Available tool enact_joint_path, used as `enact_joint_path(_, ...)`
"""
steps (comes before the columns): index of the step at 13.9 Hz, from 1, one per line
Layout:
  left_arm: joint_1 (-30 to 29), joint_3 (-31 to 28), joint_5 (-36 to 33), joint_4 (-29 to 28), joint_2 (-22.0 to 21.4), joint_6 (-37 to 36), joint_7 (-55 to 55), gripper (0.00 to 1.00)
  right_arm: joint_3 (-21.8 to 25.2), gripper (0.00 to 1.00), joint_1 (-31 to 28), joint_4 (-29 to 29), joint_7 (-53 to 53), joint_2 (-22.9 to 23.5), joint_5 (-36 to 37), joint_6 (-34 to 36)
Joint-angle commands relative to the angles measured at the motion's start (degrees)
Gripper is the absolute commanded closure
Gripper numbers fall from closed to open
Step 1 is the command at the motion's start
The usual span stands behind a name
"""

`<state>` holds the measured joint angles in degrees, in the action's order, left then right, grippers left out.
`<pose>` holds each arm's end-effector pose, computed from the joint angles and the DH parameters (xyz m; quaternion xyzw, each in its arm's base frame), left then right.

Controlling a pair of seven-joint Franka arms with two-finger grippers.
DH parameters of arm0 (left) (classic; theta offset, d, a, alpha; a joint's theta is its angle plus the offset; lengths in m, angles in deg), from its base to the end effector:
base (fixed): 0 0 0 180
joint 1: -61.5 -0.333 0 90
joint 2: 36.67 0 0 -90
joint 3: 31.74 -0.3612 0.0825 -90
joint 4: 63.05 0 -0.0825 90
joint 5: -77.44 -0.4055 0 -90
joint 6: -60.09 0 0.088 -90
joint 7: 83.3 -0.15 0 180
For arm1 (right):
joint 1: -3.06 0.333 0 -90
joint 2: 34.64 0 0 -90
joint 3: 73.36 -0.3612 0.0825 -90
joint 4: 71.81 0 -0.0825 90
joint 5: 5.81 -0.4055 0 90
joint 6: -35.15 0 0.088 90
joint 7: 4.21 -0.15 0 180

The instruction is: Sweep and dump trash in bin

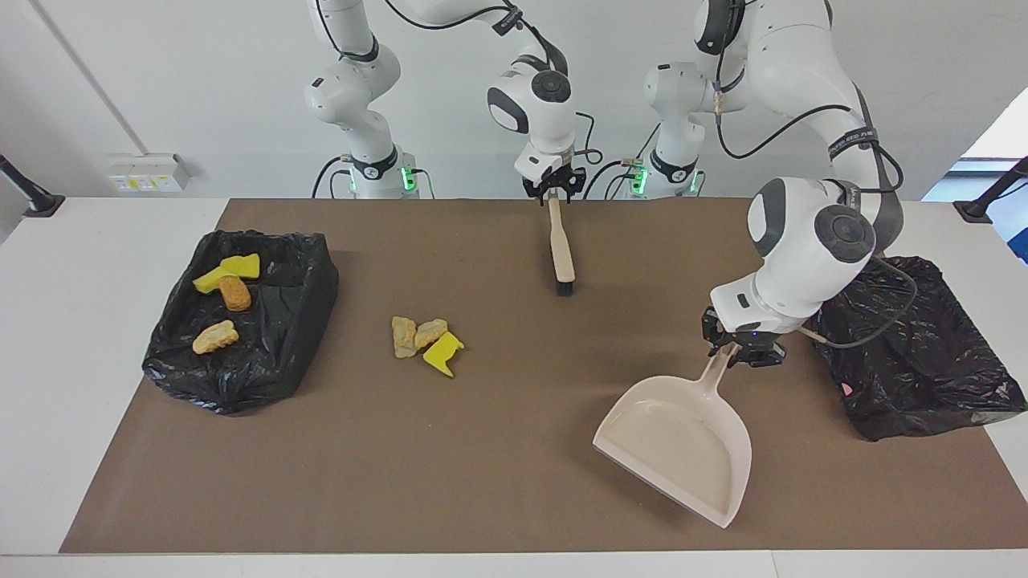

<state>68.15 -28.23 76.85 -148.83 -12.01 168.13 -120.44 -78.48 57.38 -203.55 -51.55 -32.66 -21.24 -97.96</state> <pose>0.7061 -0.1193 0.4094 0.9161 -0.4003 -0.0181 0.0125 0.2595 0.4653 0.3210 -0.9950 -0.0127 0.0827 0.0548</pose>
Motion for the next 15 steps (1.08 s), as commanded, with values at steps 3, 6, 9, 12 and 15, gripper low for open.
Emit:
enact_joint_path(3, -0.23, 0.36, -7.29, 1.76, 0.57, -1.59, -19.6, 1.0, 0.11, 1.0, -1.85, 1.05, 0.05, -0.4, 0.05, -0.56)
enact_joint_path(6, -0.14, 0.27, -10.84, -2.01, -1.62, -3.44, -25.87, 1.0, 0.11, 1.0, -2.73, 1.31, 1.63, -0.31, 0.14, -0.39)
enact_joint_path(9, 1.0, 0.45, -14.09, -8.86, -4.96, -2.48, -28.24, 1.0, 0.63, 1.0, -3.16, 1.31, 1.55, -2.41, 1.18, 2.93)
enact_joint_path(12, 3.11, 0.54, -14.09, -14.05, -8.04, -2.22, -29.57, 1.0, 0.55, 1.0, -9.56, 1.49, 4.43, -8.81, 5.66, 11.35)
enact_joint_path(15, 3.99, 0.54, -13.83, -16.35, -9.19, -0.9, -29.22, 1.0, 0.55, 1.0, -16.94, 1.75, 9.45, -13.22, 6.63, 19.71)
